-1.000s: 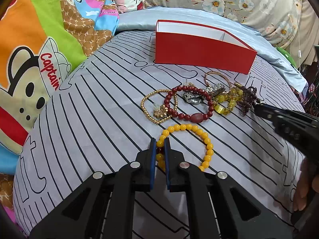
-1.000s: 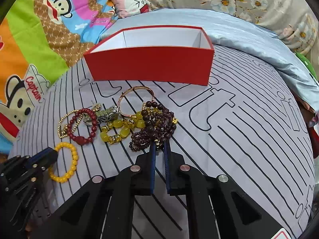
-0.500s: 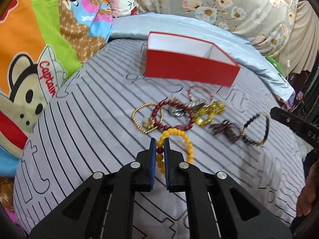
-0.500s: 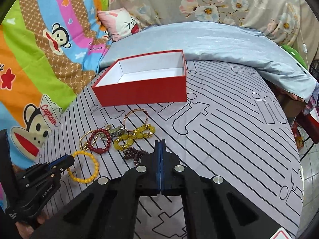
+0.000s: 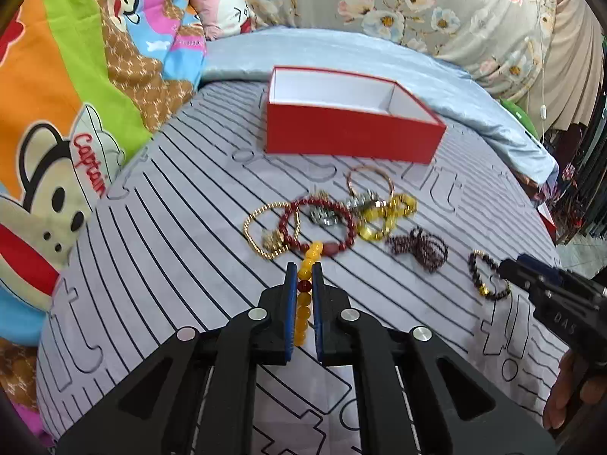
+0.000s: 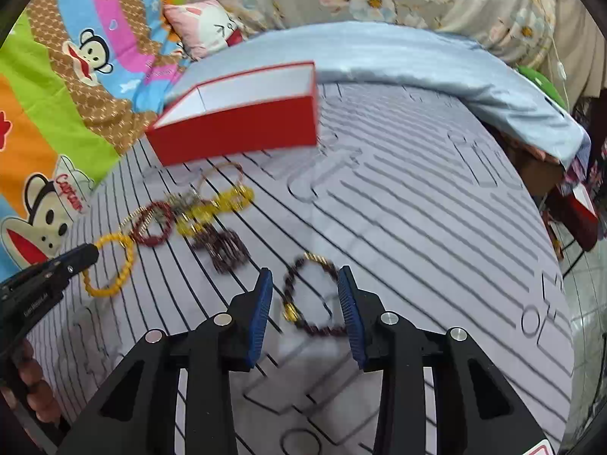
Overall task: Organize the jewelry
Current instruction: 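Grasp the black bead bracelet with the right gripper while the left gripper lifts the yellow bracelet, then carry both bracelets into the red box and open both grippers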
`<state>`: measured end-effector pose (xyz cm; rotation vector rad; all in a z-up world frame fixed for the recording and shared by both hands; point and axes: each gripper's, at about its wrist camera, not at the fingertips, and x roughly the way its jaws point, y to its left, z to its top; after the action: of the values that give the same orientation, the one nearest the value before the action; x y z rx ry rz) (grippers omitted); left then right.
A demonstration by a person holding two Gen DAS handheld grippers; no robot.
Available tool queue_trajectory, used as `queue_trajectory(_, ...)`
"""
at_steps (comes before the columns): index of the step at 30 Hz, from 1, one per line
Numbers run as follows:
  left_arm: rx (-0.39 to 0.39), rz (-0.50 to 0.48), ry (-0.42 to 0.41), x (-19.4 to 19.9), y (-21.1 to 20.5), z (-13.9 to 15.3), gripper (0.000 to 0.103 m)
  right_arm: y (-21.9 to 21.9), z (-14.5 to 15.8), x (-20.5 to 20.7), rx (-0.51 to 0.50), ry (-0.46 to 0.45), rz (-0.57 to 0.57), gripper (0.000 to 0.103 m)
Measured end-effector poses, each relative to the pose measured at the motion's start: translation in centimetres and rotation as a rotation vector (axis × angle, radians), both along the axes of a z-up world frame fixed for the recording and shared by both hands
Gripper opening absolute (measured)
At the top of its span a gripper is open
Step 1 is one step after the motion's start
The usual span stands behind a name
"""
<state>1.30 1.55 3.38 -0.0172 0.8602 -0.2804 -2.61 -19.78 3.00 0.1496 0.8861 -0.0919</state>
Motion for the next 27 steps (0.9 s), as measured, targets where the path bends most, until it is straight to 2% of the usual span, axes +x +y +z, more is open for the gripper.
queue_trajectory(4, 0.0, -0.01, 0.024, -0.2, -0.5, -1.0, 0.007, -0.4, -1.5, -0.3, 0.014, 0.038, -0.01, 0.037)
queue_trajectory(12, 0.003, -0.005, 0.042, -0.1, -0.6, -1.7, 0.007, 1.2, -2.1, 1.3, -0.003, 0.05, 0.041, 0.036)
queue_trajectory(15, 0.001, -0.001, 0.053, 0.0, -0.4, -2.0, 0.007, 1.4, -2.8, 1.8, -0.018, 0.056, 0.039, 0.03)
queue_trajectory(16, -0.001, 0.0, 0.056, 0.0, -0.3, -2.1, 0.007, 1.5, -2.7, 1.9, -0.036, 0.057, 0.038, 0.026)
queue_trajectory(18, -0.009, 0.003, 0.063, 0.1, -0.1, -2.2, 0.007, 1.7, -2.7, 2.1, -0.049, 0.06, 0.045, 0.009)
queue_trajectory(23, -0.044, 0.001, 0.056, 0.2, 0.5, -1.2, 0.007, 1.8, -2.1, 2.2, -0.029, 0.052, 0.053, 0.007)
queue_trajectory(27, -0.07, -0.006, 0.032, 0.5, 1.0, 0.4, 0.007, 2.1, 0.3, 2.2, -0.019, -0.003, 0.066, 0.007)
